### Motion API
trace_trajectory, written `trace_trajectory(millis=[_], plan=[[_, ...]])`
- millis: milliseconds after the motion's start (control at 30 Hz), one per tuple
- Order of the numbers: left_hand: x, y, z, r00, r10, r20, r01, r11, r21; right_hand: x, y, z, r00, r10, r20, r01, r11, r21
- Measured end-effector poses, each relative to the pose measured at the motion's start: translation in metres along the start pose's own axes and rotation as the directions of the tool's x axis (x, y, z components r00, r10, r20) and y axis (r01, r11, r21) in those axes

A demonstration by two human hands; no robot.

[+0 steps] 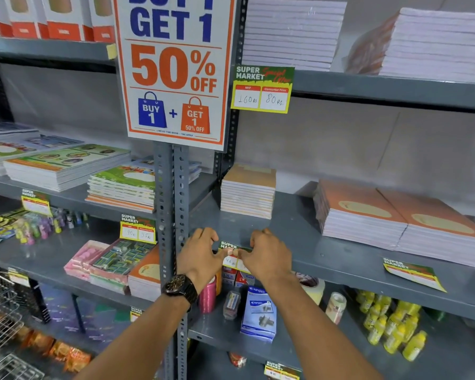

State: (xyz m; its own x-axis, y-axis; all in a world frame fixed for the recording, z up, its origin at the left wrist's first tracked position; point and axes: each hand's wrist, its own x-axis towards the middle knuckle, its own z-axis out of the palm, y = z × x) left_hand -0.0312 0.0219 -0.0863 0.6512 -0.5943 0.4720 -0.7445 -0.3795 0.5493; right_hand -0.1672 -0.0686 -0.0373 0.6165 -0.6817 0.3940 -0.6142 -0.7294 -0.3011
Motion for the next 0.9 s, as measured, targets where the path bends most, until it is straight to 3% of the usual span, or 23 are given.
trace_trajectory(millis=[300,367,433,533,700,900], plan=[[-0.010,0.000,-0.001,0.985,0.170,0.028,-0.173,0.970,0.172,-0.001,-0.003,0.004,0.998,-0.058,-0.023,0.057,0.997,-0.044],[-0.016,0.004,-0.001,0.990,0.143,0.021,-0.144,0.986,0.088,-0.006,0.002,0.001,0.997,-0.072,-0.022,0.072,0.997,0.015],[-0.025,0.015,-0.001,0.991,0.133,-0.001,-0.133,0.991,-0.023,-0.015,0.016,-0.006,0.997,-0.065,-0.029,0.070,0.981,0.183],[-0.040,0.049,0.005,0.982,0.189,-0.014,-0.189,0.970,-0.153,-0.037,0.053,-0.025,0.994,-0.021,-0.108,0.058,0.934,0.352],[-0.052,0.131,0.037,0.936,0.345,0.077,-0.308,0.903,-0.299,-0.067,0.142,-0.078,0.964,0.102,-0.245,0.000,0.923,0.386],[-0.043,0.240,0.094,0.886,0.390,0.250,-0.280,0.881,-0.381,-0.076,0.263,-0.134,0.921,0.317,-0.226,-0.214,0.897,0.387]])
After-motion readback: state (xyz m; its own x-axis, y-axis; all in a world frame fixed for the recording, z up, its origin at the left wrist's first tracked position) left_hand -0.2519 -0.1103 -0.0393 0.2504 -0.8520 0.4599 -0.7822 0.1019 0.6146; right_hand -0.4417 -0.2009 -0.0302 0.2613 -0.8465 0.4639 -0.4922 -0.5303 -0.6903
